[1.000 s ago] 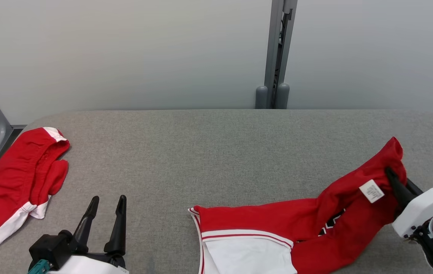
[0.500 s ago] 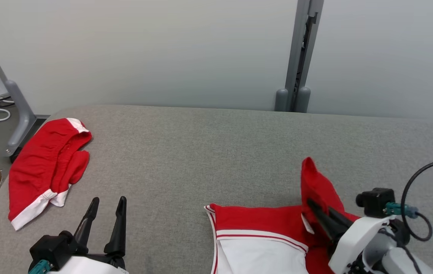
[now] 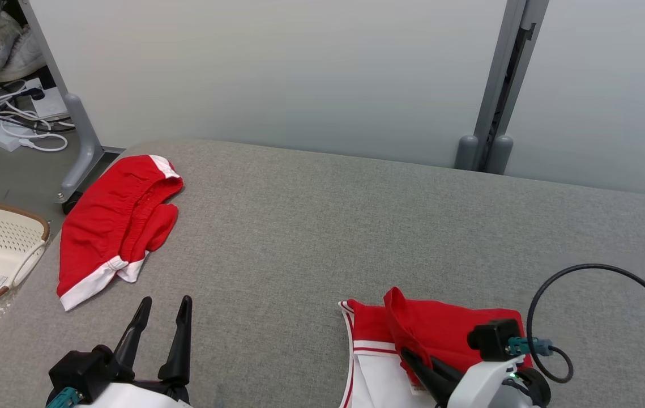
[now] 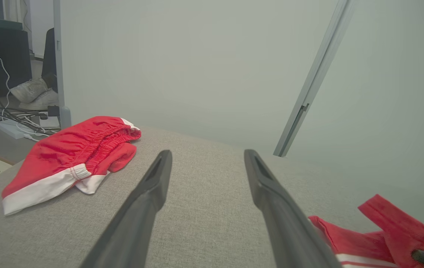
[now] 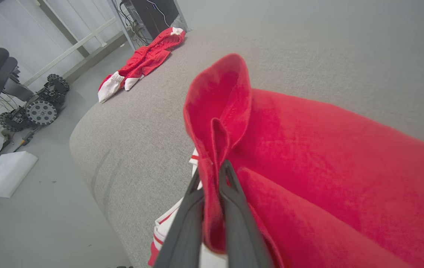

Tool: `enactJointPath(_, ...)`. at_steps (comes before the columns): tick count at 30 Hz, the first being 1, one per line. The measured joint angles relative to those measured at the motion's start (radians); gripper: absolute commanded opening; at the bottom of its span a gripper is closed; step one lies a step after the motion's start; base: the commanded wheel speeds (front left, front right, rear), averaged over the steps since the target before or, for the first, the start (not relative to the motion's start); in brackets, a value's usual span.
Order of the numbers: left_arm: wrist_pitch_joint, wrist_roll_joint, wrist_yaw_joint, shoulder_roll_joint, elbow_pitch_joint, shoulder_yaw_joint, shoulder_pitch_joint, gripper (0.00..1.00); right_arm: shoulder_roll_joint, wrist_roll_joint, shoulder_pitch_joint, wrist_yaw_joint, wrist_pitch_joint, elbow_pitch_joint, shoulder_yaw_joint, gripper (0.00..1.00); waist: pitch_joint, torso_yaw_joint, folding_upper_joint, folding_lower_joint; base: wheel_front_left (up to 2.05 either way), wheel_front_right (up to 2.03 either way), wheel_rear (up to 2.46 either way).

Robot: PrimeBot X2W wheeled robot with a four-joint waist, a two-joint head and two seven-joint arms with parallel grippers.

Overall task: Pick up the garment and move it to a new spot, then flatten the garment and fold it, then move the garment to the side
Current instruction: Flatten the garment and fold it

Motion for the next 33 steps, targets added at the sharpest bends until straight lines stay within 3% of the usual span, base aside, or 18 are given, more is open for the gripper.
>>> enactJointPath(17,0.000,-0.003,0.000,0.001,0.011,-0.009,-0.014,1.00,0.121,0.094,-0.104,0.000,-0.061,0.216,0.086,0.00,0.014,0.012,0.0000,0.0001,0.00,0.00,0.00)
enactJointPath(18,0.000,-0.003,0.000,0.002,0.012,-0.009,-0.015,1.00,0.127,0.101,-0.107,0.000,-0.063,0.220,0.093,0.25,0.014,0.011,0.0000,0.0000,0.00,0.00,0.00)
enactJointPath(19,0.000,-0.004,0.000,0.002,0.016,-0.010,-0.015,1.00,0.133,0.118,-0.115,0.000,-0.077,0.226,0.112,1.00,0.014,0.008,0.0000,0.0000,0.00,0.00,0.00)
enactJointPath(27,0.000,-0.005,0.000,0.001,0.022,-0.008,-0.015,1.00,0.142,0.276,-0.123,0.000,-0.098,0.134,0.165,1.00,0.008,-0.011,0.0000,0.0000,0.00,0.00,0.00)
enactJointPath(33,0.000,-0.004,0.000,-0.001,0.022,-0.003,-0.012,1.00,0.033,0.328,-0.124,0.000,-0.147,0.012,0.145,1.00,-0.002,-0.036,0.0000,0.0000,0.00,0.00,0.00)
